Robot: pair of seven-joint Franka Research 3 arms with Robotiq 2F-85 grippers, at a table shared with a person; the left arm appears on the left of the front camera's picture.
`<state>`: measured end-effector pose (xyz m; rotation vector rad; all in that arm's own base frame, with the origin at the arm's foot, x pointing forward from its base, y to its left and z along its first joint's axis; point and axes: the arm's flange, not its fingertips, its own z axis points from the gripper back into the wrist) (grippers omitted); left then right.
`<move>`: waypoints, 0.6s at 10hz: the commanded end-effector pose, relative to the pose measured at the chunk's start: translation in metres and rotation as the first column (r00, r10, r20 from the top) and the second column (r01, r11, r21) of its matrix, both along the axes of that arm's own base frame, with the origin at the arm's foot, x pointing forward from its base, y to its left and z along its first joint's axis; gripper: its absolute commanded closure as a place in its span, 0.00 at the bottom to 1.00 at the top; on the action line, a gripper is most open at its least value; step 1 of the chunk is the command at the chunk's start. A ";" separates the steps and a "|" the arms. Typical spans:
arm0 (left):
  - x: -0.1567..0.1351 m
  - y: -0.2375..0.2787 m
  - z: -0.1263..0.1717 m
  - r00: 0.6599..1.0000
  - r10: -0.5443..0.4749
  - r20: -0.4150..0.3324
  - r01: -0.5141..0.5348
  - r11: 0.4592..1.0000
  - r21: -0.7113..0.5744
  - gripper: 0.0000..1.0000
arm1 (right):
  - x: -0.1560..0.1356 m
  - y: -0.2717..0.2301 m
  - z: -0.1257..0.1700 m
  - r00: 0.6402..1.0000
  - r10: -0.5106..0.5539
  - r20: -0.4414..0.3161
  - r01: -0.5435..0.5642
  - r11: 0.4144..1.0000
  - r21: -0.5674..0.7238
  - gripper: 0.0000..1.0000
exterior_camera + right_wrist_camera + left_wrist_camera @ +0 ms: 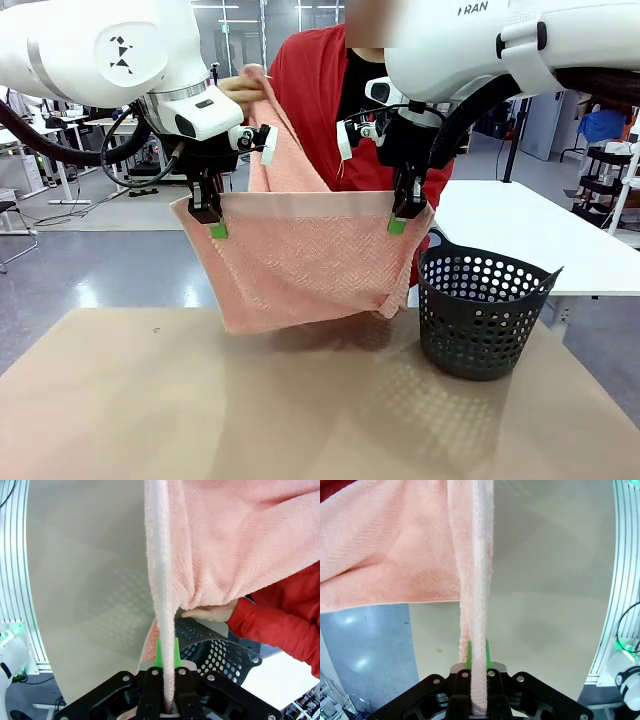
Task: Fold the towel.
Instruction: Release the end of the 100 cm Hotel Towel you were holding and grab the top end of the folded side.
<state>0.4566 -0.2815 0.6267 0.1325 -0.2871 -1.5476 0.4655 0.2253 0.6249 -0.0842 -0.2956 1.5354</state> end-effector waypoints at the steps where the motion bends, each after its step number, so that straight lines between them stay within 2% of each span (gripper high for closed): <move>1: 0.000 0.001 0.001 1.000 0.000 0.009 0.000 1.000 0.012 1.00 | -0.001 -0.001 0.001 1.000 -0.001 0.003 0.001 1.000 -0.001 1.00; 6: 0.000 0.001 0.001 1.000 0.000 0.009 0.000 1.000 0.012 1.00 | -0.001 -0.001 0.001 1.000 -0.001 0.003 0.001 1.000 -0.001 1.00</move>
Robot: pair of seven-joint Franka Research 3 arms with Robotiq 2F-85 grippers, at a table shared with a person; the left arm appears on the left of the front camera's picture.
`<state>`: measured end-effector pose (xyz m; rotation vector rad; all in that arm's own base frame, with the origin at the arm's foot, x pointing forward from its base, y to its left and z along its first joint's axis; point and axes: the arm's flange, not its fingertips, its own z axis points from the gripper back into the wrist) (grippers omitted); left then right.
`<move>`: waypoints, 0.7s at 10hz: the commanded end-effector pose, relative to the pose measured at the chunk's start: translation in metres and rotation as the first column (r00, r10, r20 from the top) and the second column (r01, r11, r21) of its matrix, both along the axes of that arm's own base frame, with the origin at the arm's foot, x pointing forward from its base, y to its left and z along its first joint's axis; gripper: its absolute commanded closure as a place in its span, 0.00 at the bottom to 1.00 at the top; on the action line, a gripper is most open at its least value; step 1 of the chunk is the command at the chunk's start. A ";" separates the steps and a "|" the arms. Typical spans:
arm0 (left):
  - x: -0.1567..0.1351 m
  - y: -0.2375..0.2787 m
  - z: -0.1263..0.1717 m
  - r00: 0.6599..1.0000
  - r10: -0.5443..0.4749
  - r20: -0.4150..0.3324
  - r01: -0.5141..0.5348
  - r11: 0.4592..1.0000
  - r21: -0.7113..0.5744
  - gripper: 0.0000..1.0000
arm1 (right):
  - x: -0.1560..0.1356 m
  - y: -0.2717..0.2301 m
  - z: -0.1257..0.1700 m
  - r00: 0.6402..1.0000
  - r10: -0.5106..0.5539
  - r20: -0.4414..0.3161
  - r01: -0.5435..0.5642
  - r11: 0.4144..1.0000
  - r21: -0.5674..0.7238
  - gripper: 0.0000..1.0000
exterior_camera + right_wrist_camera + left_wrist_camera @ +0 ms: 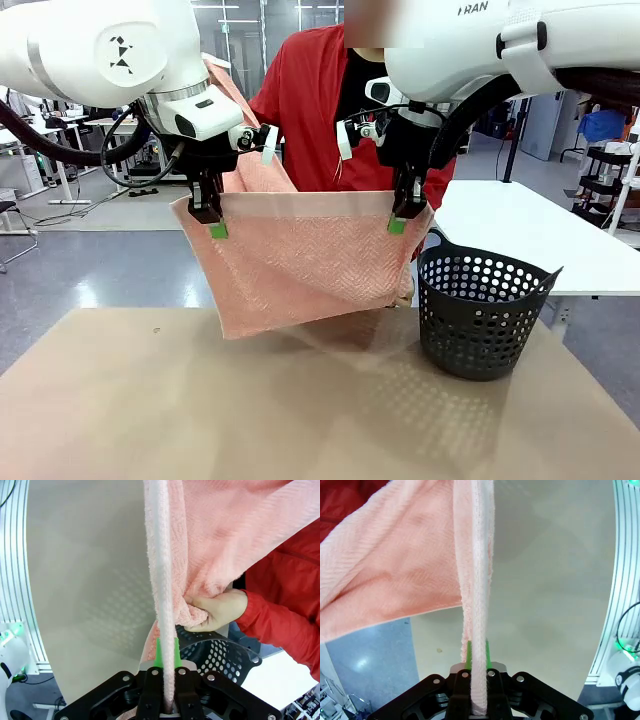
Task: Fold the towel.
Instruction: Release the end of the 100 cm Hotel Towel you were holding and grab the top end of the folded side.
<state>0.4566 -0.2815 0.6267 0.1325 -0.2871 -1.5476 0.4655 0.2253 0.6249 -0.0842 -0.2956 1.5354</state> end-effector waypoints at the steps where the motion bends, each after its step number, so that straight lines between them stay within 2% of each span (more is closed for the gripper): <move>1: 0.000 0.001 0.001 1.000 0.000 0.009 0.000 1.000 0.012 1.00 | -0.001 -0.001 0.001 1.000 -0.001 0.002 0.001 1.000 -0.001 1.00; 7: 0.000 0.001 0.001 1.000 0.000 0.009 0.000 1.000 0.012 1.00 | -0.001 -0.001 0.001 1.000 -0.001 0.002 0.001 1.000 -0.001 1.00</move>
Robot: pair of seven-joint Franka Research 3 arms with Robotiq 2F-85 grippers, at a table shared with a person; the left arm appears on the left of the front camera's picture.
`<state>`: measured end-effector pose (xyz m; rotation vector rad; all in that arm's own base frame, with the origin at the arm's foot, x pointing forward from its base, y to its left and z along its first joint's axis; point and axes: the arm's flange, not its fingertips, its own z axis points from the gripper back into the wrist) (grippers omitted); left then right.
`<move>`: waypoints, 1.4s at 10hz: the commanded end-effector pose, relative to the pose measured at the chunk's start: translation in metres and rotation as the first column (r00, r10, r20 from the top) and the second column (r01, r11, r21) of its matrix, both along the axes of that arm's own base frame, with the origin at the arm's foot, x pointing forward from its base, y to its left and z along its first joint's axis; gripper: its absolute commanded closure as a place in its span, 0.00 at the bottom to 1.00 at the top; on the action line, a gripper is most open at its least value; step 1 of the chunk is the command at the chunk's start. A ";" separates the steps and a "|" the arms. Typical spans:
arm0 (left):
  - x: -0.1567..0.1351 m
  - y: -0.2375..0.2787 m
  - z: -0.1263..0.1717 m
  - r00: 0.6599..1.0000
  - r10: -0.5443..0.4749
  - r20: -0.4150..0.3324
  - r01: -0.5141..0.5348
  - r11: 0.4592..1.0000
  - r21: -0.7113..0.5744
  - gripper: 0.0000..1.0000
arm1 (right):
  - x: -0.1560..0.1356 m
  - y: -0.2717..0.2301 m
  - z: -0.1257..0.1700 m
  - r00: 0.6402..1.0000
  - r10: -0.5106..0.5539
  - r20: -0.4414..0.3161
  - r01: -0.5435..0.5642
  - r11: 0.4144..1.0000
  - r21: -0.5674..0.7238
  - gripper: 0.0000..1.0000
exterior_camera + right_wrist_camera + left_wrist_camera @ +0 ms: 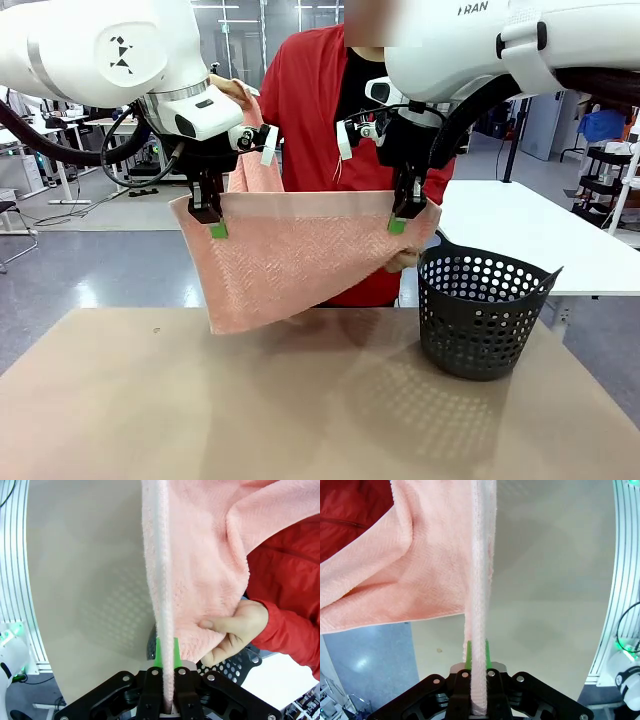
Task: Fold the towel.
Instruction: Release the end of the 100 cm Hotel Towel you were holding and grab the top end of the folded side.
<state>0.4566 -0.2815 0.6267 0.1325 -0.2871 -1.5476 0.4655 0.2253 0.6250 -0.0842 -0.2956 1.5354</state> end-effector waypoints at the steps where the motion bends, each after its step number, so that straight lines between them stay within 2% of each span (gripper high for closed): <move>1: 0.000 0.001 0.001 1.000 0.000 0.009 0.000 1.000 0.012 1.00 | -0.001 -0.001 0.001 1.000 -0.001 0.002 0.001 1.000 -0.001 1.00; 14: 0.000 0.001 0.001 1.000 0.000 0.009 0.000 1.000 0.012 1.00 | -0.001 -0.001 0.001 1.000 -0.001 0.002 0.001 1.000 -0.001 1.00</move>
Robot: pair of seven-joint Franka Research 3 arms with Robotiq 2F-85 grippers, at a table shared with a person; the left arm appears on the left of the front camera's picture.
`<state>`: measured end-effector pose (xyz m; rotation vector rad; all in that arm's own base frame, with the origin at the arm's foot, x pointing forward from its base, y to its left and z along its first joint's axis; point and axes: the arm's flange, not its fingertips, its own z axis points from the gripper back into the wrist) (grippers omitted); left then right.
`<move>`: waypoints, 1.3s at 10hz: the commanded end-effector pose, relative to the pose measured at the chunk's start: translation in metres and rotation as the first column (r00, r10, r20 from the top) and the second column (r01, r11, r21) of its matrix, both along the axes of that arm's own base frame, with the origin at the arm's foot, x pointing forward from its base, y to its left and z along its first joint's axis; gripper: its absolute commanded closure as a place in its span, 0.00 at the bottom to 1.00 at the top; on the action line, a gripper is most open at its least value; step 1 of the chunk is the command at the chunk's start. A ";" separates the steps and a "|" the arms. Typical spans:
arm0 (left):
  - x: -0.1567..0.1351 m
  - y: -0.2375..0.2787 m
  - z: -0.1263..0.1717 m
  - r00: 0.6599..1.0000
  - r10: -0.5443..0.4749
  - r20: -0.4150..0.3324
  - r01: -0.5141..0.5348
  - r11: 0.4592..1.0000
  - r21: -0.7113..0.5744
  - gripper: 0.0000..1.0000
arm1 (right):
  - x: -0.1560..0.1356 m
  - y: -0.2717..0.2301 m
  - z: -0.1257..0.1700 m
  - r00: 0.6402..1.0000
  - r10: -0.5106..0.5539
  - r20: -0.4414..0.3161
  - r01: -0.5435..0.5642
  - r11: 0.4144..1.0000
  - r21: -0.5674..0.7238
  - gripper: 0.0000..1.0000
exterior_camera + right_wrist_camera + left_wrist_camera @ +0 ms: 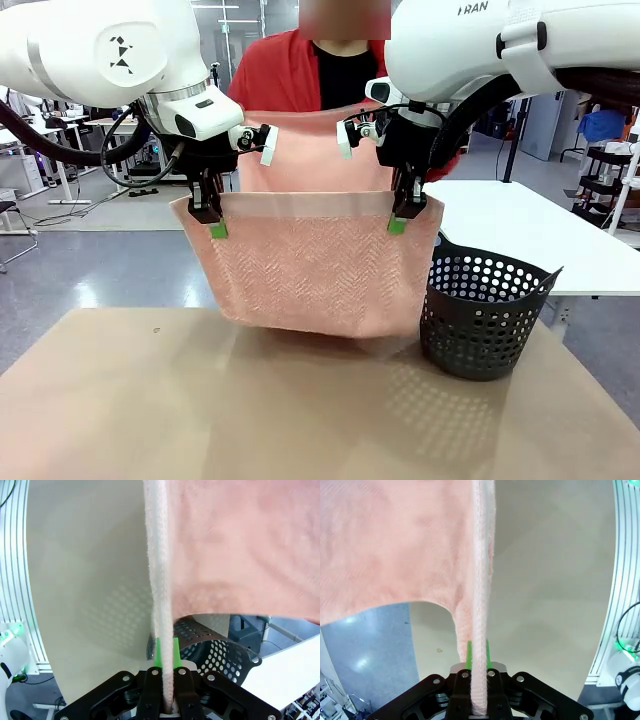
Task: Fold the towel.
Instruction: Release the end of the 100 cm Hotel Towel you were holding and grab the top end of the folded side.
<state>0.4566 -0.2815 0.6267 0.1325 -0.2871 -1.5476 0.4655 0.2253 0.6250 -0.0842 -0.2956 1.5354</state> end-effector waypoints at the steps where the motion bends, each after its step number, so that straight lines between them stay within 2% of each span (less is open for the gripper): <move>1: 0.000 0.001 0.001 1.000 0.000 0.009 0.000 1.000 0.012 1.00 | -0.001 -0.001 0.001 1.000 -0.001 0.002 0.001 1.000 -0.001 1.00; 13: 0.000 0.001 0.001 1.000 0.000 0.009 0.000 1.000 0.012 1.00 | -0.001 -0.001 0.001 1.000 -0.001 0.002 0.001 1.000 -0.001 1.00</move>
